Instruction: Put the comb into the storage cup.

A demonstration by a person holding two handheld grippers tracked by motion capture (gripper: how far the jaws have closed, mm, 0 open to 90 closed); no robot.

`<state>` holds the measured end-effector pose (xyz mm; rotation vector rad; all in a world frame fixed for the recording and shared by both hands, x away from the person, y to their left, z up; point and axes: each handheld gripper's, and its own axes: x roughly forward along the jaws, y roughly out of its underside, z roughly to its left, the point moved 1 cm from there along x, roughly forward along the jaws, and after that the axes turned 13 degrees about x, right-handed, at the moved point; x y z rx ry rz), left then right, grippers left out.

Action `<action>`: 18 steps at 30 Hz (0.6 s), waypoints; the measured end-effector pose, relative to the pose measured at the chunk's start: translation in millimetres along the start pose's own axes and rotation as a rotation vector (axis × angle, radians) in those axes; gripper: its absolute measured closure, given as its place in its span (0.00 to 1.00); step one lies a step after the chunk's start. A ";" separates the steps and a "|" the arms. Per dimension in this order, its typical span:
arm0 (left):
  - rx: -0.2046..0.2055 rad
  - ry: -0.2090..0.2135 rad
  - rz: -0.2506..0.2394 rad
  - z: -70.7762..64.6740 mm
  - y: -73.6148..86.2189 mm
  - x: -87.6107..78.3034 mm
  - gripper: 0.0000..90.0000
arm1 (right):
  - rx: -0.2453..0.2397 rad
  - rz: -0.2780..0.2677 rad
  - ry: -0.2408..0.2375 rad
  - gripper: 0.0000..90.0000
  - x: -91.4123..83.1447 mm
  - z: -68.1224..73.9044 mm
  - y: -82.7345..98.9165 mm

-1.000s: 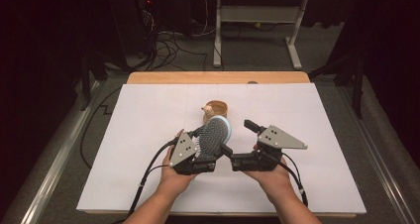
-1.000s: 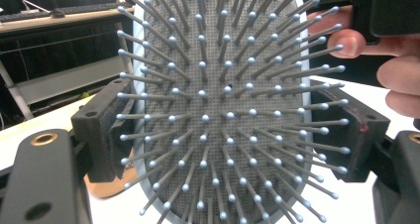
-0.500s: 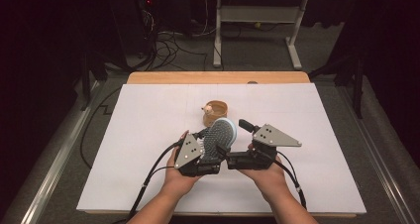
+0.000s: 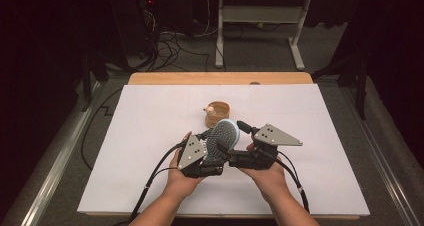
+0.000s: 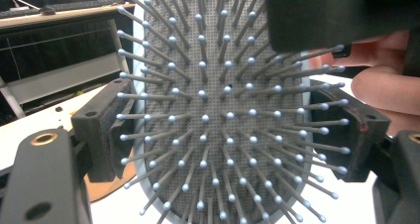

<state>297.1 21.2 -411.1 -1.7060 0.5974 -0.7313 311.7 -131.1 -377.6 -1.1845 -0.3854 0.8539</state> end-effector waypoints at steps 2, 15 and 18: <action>0.000 0.000 -0.001 -0.1 -0.2 0.0 0.23 | 0.010 -0.003 -0.008 0.19 0.4 -0.6 -0.7; 0.017 -0.001 0.001 -1.4 0.4 0.4 0.23 | 0.045 0.025 -0.052 0.35 6.8 -0.9 1.3; 0.021 -0.006 0.000 -1.1 0.3 0.3 0.23 | 0.062 0.015 -0.061 0.40 6.6 -1.3 1.0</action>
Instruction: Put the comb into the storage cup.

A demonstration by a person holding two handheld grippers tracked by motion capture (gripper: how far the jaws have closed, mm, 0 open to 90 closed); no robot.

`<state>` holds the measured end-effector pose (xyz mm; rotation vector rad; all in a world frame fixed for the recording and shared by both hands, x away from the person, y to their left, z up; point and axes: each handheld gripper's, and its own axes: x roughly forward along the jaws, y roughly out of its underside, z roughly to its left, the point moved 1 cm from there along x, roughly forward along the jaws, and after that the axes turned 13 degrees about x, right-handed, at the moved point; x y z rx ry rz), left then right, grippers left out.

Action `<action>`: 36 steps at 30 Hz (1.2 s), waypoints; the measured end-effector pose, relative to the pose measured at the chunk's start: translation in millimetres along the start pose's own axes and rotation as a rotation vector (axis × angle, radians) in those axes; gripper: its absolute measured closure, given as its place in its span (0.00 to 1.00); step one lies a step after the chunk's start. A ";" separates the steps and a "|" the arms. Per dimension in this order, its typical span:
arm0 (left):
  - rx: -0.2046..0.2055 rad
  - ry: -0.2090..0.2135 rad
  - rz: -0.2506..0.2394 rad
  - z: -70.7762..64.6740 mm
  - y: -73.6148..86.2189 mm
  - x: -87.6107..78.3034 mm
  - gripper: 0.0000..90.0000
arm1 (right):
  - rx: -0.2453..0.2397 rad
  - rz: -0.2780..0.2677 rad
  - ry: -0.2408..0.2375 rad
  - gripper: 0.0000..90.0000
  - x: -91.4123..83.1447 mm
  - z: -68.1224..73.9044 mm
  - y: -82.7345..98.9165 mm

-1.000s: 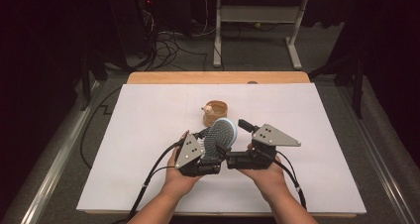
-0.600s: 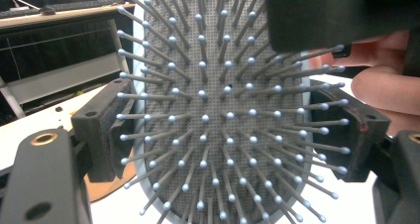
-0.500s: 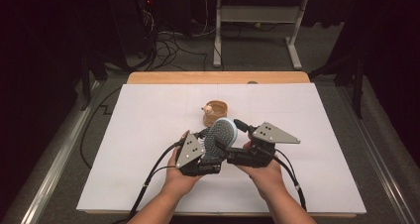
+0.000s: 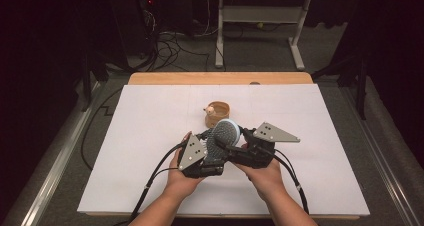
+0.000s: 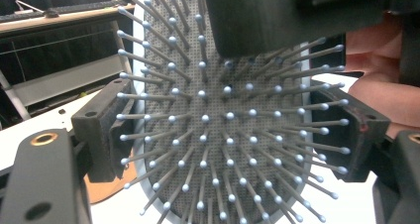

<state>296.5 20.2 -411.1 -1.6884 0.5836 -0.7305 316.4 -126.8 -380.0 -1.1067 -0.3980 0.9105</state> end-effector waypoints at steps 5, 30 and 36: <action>0.002 -0.004 0.002 0.2 0.4 0.3 0.23 | 0.015 0.002 -0.001 0.43 0.0 -0.4 0.1; 0.017 -0.013 0.012 -1.7 2.4 2.5 0.23 | 0.074 0.002 0.031 0.59 -3.7 -0.2 -1.6; 0.019 -0.012 0.009 -2.0 1.7 2.4 0.23 | 0.073 -0.002 0.040 0.62 -3.9 1.6 -2.4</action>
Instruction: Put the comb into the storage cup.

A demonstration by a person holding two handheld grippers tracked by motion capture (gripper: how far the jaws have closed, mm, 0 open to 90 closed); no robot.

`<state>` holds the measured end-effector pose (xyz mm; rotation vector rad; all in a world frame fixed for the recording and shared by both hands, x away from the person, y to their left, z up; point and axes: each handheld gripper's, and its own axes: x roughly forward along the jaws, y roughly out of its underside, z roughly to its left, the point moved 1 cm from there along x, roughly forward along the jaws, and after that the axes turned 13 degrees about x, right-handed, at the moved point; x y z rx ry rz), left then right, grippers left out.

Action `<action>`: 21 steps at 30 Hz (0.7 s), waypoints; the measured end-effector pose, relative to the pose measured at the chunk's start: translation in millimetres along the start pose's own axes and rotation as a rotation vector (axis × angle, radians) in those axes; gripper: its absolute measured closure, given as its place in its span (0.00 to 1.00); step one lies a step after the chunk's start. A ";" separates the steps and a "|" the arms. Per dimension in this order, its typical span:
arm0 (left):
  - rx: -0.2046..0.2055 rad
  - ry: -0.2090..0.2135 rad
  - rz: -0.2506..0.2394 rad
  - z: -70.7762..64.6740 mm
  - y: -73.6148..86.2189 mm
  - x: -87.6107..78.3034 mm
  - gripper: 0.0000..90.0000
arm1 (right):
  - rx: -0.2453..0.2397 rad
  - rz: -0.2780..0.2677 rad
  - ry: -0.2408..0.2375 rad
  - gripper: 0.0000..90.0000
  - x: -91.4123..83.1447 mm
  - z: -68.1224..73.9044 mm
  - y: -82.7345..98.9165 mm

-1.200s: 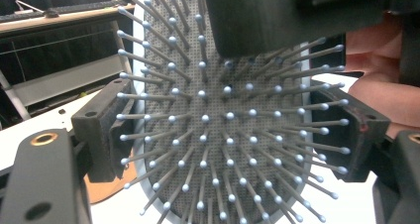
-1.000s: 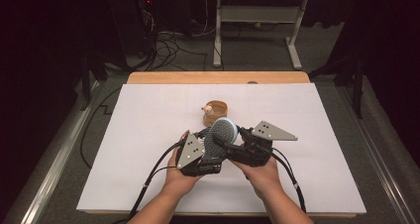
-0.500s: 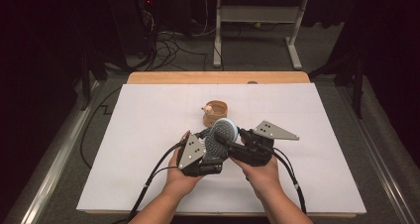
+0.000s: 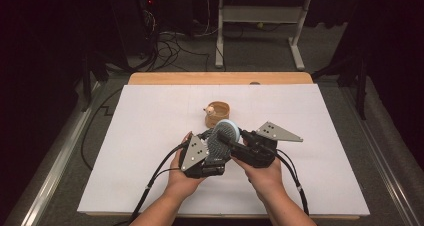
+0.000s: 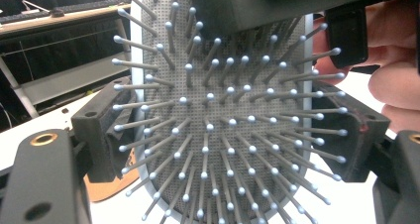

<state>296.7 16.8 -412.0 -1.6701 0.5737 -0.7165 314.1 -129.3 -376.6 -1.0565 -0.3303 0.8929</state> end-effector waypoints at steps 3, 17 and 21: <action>0.003 0.000 -0.002 -0.5 -0.4 -0.2 0.23 | 0.000 -0.002 0.002 0.63 -0.3 0.6 -0.2; 0.018 -0.001 0.004 -1.8 -0.2 0.0 0.23 | 0.005 -0.015 0.016 0.67 -2.2 1.7 0.4; 0.016 -0.001 0.008 -1.4 -0.2 0.1 0.23 | 0.009 -0.015 0.021 0.67 -1.7 1.8 0.6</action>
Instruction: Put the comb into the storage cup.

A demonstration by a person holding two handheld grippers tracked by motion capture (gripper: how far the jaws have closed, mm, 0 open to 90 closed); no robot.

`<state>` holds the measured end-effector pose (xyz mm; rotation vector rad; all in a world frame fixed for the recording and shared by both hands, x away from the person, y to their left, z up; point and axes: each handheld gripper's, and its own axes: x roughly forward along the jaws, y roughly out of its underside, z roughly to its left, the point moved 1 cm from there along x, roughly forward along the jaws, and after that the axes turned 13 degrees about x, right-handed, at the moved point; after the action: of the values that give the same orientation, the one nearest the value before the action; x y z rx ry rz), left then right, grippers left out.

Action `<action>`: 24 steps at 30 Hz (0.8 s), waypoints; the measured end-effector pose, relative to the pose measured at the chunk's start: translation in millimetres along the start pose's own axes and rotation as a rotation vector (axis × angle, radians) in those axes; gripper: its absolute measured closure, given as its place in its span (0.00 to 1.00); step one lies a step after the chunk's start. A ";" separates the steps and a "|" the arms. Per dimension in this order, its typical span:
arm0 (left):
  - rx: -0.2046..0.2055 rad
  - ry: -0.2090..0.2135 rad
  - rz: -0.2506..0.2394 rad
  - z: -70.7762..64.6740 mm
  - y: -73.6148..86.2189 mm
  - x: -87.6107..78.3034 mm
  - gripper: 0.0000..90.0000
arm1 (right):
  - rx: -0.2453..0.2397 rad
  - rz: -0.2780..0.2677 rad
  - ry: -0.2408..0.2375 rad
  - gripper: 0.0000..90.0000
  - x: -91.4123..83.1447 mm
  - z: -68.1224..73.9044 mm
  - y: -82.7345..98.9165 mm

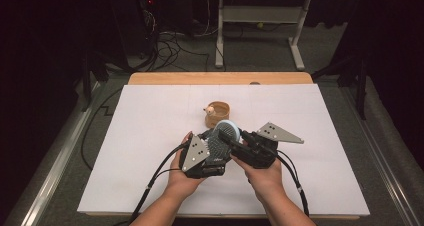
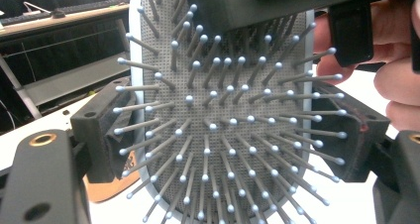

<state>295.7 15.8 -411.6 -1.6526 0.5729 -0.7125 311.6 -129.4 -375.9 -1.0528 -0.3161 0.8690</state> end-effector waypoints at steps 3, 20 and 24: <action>-0.005 -0.001 0.004 0.2 -0.1 0.0 0.22 | -0.003 0.001 0.001 0.68 0.3 0.1 0.0; -0.021 -0.001 0.019 3.5 -1.3 -0.4 0.22 | 0.007 0.010 0.012 0.68 3.7 1.6 0.1; -0.037 0.004 0.018 4.2 -2.2 -0.6 0.22 | 0.006 0.009 0.012 0.68 4.0 1.9 0.0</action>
<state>298.3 19.5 -410.1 -1.6788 0.6063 -0.6963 313.0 -125.1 -375.7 -1.0544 -0.2982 0.8710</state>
